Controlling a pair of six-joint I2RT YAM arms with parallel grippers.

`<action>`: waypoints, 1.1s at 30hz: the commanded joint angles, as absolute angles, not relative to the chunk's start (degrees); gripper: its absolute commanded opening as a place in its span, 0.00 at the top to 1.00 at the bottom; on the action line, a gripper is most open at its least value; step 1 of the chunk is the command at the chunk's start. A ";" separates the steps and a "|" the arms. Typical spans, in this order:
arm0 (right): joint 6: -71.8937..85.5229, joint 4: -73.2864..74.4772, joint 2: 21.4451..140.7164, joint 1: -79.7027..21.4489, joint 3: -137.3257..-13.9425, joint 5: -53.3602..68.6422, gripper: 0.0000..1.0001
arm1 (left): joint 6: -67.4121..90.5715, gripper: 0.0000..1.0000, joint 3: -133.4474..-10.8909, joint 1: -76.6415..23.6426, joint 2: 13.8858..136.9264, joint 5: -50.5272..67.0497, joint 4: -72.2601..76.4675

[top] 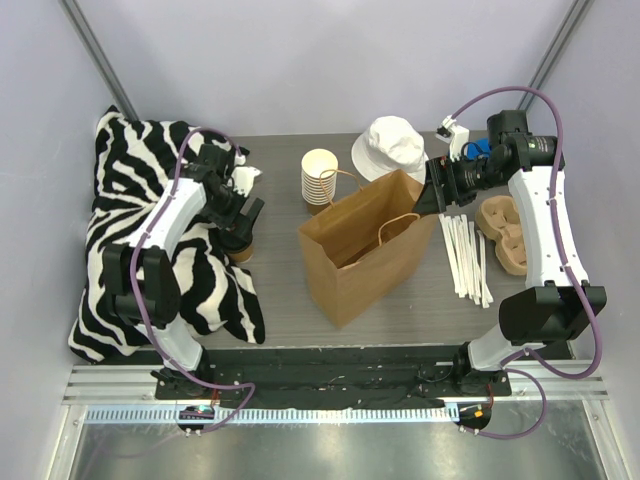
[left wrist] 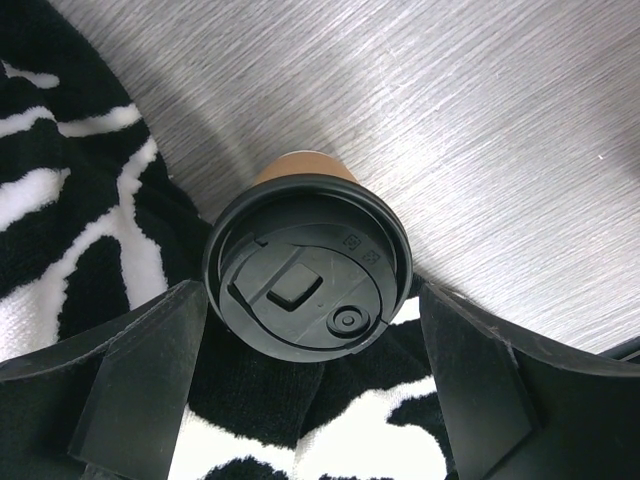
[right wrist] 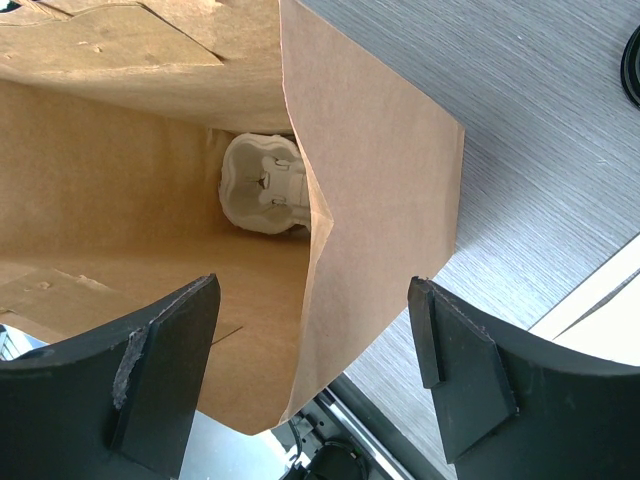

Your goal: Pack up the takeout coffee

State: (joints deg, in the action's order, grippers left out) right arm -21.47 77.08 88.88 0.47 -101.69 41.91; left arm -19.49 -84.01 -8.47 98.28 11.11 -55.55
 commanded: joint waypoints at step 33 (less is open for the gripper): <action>-21.01 76.20 87.71 0.35 -101.78 43.33 0.14 | -18.98 0.25 -71.72 -10.37 93.60 8.09 -47.55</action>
